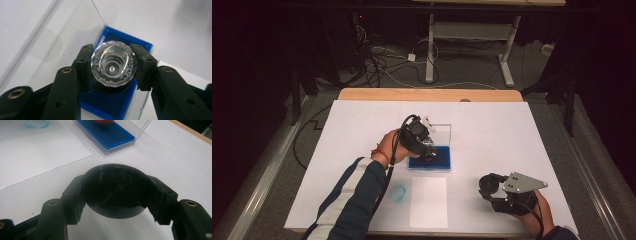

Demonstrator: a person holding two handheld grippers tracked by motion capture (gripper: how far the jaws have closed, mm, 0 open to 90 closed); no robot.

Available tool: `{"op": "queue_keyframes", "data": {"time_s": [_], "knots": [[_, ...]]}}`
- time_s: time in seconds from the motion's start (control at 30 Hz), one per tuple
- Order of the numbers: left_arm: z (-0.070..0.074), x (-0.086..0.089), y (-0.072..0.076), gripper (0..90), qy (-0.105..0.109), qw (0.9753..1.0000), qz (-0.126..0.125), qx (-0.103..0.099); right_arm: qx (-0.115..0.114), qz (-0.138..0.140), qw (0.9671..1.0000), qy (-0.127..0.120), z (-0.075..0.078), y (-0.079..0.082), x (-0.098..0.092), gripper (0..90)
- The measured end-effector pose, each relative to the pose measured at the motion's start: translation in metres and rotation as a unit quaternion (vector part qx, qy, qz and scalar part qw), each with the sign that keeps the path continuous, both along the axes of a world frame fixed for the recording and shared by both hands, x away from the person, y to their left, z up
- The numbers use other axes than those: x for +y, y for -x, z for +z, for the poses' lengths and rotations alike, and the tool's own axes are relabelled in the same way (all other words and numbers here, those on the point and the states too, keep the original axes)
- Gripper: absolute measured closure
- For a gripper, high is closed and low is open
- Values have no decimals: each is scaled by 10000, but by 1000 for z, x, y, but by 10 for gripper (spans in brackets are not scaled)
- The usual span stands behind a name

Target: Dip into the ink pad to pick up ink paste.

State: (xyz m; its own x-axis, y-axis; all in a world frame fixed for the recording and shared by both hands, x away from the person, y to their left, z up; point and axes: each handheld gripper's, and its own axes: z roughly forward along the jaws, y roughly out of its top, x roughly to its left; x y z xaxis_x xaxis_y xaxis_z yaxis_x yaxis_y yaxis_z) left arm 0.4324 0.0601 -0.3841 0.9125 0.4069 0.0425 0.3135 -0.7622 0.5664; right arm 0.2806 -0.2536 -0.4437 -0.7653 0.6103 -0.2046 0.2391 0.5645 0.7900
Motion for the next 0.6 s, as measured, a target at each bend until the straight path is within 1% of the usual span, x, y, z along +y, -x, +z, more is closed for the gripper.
{"op": "queue_keyframes", "data": {"time_s": [0.07,0.13,0.23,0.3,0.5,0.53,0.6], "knots": [[10,4,1,545,101,9999,9,-44,-5,1,10000,3,0,0,0,378],[16,6,2,545,131,9999,9,-94,-2,8,10000,13,0,0,0,379],[18,7,4,545,194,9998,-28,-88,-9,6,10000,17,0,0,0,378],[15,7,5,545,265,9996,-18,-35,-4,10,10000,26,0,0,0,378],[1,0,5,545,221,9997,-83,29,18,6,10000,44,0,0,0,378],[-3,-1,5,544,251,9996,-72,80,23,10,10000,40,-1,0,0,378],[-9,-3,4,545,189,9997,-81,96,21,-3,10000,47,-1,0,0,378]]}}
